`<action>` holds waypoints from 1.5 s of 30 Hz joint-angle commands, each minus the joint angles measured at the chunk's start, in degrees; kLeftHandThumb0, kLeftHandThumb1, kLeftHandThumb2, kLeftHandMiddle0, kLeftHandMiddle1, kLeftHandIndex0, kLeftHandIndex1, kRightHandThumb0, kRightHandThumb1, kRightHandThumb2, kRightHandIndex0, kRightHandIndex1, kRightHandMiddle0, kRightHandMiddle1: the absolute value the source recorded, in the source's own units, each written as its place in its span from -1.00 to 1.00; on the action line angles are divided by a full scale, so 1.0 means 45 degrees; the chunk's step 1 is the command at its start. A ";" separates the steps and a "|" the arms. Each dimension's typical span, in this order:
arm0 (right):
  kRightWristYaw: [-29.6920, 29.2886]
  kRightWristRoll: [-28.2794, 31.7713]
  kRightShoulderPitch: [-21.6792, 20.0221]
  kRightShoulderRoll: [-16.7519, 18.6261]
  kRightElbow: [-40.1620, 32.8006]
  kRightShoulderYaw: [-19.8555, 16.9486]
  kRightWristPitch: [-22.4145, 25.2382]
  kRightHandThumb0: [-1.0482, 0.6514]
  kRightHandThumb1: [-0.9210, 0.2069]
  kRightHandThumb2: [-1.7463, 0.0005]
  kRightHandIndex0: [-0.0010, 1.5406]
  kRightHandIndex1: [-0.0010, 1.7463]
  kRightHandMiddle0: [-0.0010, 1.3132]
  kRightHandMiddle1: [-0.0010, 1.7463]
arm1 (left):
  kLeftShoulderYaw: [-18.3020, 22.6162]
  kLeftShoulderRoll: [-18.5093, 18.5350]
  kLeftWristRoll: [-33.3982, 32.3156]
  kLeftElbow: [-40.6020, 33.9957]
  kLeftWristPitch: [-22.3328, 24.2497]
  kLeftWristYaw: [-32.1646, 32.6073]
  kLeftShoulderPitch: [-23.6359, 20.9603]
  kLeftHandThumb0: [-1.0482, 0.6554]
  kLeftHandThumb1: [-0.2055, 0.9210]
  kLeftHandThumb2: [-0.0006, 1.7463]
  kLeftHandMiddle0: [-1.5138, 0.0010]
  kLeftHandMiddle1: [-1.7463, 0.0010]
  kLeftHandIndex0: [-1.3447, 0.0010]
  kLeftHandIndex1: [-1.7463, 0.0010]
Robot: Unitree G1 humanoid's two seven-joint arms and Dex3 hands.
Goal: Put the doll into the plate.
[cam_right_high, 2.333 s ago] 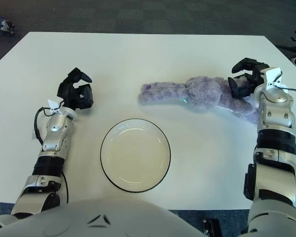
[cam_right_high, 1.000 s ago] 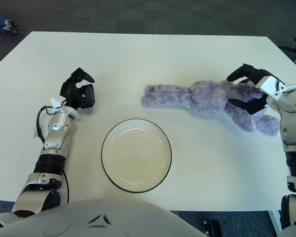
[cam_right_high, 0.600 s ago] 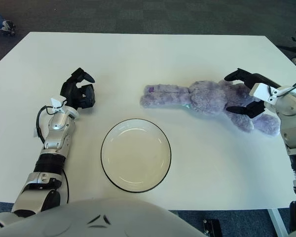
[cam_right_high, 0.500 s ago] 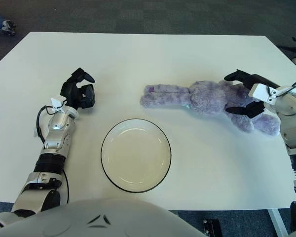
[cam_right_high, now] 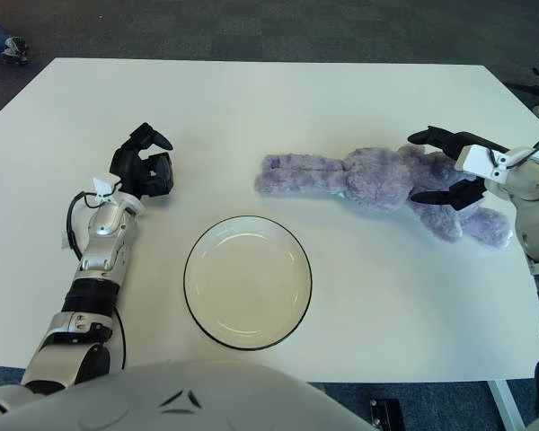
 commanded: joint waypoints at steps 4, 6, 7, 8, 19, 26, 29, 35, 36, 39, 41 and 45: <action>0.0319 -0.0610 0.0017 -0.0402 -0.0052 0.0534 -0.0012 -0.81 -0.16 0.19 -1.00 -1.00 -1.00 -0.61 | -0.0010 -0.0021 0.0026 0.0159 -0.0170 0.0010 -0.0013 -0.31 0.05 0.41 -0.61 -1.00 0.17 -1.00; 0.0541 -0.0740 -0.0075 -0.0473 -0.0030 0.0748 0.0025 -0.81 -0.16 0.19 -1.00 -1.00 -1.00 -0.65 | -0.0017 -0.0036 0.0038 0.0142 -0.0158 0.0033 -0.0011 -0.31 0.05 0.41 -0.61 -1.00 0.17 -1.00; 0.0633 -0.0791 -0.0125 -0.0493 -0.0013 0.0839 0.0043 -0.82 -0.16 0.19 -1.00 -1.00 -1.00 -0.67 | -0.0017 -0.0040 0.0043 0.0136 -0.0154 0.0043 -0.0010 -0.30 0.05 0.41 -0.61 -1.00 0.17 -1.00; 0.0733 -0.0850 -0.0194 -0.0512 0.0024 0.0951 0.0058 -0.82 -0.16 0.19 -1.00 -1.00 -1.00 -0.69 | -0.0014 -0.0043 0.0049 0.0130 -0.0152 0.0055 -0.0007 -0.30 0.06 0.41 -0.61 -1.00 0.17 -1.00; 0.1329 -0.1407 -0.0346 -0.0437 0.0018 0.1715 0.0436 -0.78 -0.17 0.18 -1.00 -1.00 -1.00 -0.76 | -0.0015 -0.0105 0.0119 0.0004 -0.0130 0.0181 0.0053 -0.30 0.08 0.39 -0.62 -1.00 0.19 -1.00; 0.1822 -0.1749 -0.0527 -0.0295 0.0077 0.2327 0.0762 -0.61 -0.02 0.05 -1.00 -1.00 -1.00 -0.82 | -0.0039 -0.0140 0.0115 -0.0086 -0.0115 0.0198 0.0106 -0.30 0.08 0.39 -0.62 -1.00 0.19 -1.00; 0.2186 -0.1761 -0.0663 -0.0249 0.0179 0.2611 0.0860 -0.53 0.04 -0.03 -1.00 -1.00 -1.00 -0.92 | -0.0055 -0.0162 0.0117 -0.0132 -0.0130 0.0206 0.0128 -0.30 0.08 0.39 -0.62 -1.00 0.19 -1.00; 0.2172 -0.1987 -0.0759 -0.0150 0.0532 0.2938 0.0741 -0.47 0.07 -0.10 -0.97 -0.98 -1.00 -0.99 | -0.0081 -0.0194 0.0149 -0.0250 -0.0092 0.0267 0.0165 -0.30 0.09 0.38 -0.62 -1.00 0.19 -1.00; 0.2156 -0.2022 -0.0766 -0.0163 0.0579 0.2980 0.0680 -0.47 0.07 -0.10 -0.96 -0.98 -1.00 -0.99 | -0.0082 -0.0200 0.0149 -0.0270 -0.0084 0.0277 0.0171 -0.30 0.09 0.38 -0.62 -1.00 0.19 -1.00; 0.2102 -0.2153 -0.0785 -0.0169 0.0740 0.3143 0.0479 -0.46 0.06 -0.11 -0.93 -0.97 -1.00 -1.00 | -0.0077 -0.0217 0.0122 -0.0319 -0.0051 0.0283 0.0184 -0.30 0.09 0.38 -0.62 -1.00 0.20 -1.00; 0.2049 -0.2219 -0.0784 -0.0142 0.0876 0.3224 0.0395 -0.45 0.05 -0.11 -0.92 -0.96 -1.00 -1.00 | -0.0086 -0.0236 0.0104 -0.0348 -0.0040 0.0285 0.0195 -0.30 0.09 0.38 -0.62 -1.00 0.20 -1.00; 0.1883 -0.2372 -0.0759 -0.0061 0.1103 0.3336 0.0320 -0.45 0.04 -0.10 -0.89 -0.94 -1.00 -1.00 | -0.0096 -0.0266 0.0085 -0.0379 -0.0047 0.0287 0.0208 -0.30 0.09 0.38 -0.62 -1.00 0.19 -1.00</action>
